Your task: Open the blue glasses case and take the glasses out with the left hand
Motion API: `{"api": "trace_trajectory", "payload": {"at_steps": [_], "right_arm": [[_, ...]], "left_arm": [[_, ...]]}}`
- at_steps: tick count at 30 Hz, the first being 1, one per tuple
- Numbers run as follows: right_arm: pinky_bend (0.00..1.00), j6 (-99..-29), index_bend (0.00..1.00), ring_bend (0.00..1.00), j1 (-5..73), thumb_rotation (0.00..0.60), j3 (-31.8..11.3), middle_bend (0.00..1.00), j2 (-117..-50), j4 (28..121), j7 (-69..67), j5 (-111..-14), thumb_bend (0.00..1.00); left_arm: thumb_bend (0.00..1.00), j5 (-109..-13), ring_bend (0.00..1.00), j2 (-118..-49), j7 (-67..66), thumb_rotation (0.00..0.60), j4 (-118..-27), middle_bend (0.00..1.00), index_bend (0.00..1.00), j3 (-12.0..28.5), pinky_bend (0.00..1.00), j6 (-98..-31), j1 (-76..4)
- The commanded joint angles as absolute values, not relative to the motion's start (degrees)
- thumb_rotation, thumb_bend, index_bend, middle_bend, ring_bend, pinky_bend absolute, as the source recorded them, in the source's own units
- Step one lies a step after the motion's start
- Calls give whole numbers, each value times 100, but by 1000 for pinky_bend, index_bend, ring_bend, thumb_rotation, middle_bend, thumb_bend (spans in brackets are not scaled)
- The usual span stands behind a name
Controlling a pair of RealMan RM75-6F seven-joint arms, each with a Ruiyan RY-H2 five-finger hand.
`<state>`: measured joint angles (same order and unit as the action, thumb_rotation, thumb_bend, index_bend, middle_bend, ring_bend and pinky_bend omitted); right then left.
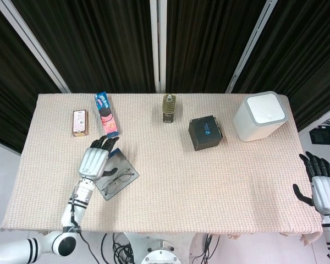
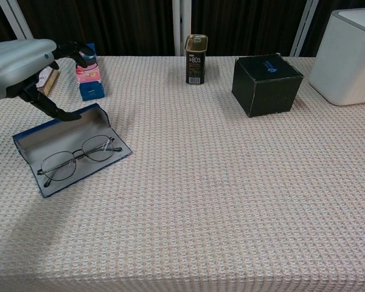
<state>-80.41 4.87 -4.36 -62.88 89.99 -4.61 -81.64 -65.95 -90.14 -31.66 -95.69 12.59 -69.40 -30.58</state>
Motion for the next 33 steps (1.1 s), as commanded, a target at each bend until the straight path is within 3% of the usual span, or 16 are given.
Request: {"api": "trace_trajectory", "payload": {"at_steps": [1,5,15,33], "right_arm": [[0,-8039,0,0,492,600,-446,0,-6296,8966,-506,-8163,320],[0,-8099,0,0,486,600,-473,0,-6301,8939,-563,-8186,320],[0,-8188,0,0,423,600,-494,0,-6221,8901,-762,-8176,320],[0,-8106,0,0,434,600,-463,0,-6264,8809,-821,-8185,322]], "left_arm": [[177,-5713,135,-8654,-3755,600,-10543,248,128,1286,252,-6915,-3006],[190,-5289,166,-8673,-4237,600,-10915,283,184,1085,289,-7034,-3045],[211,-5055,202,-9141,-4587,600,-10696,334,185,690,314,-7324,-3096],[220,-5056,226,-9458,-4427,600,-10367,371,189,602,325,-7360,-3188]]}}
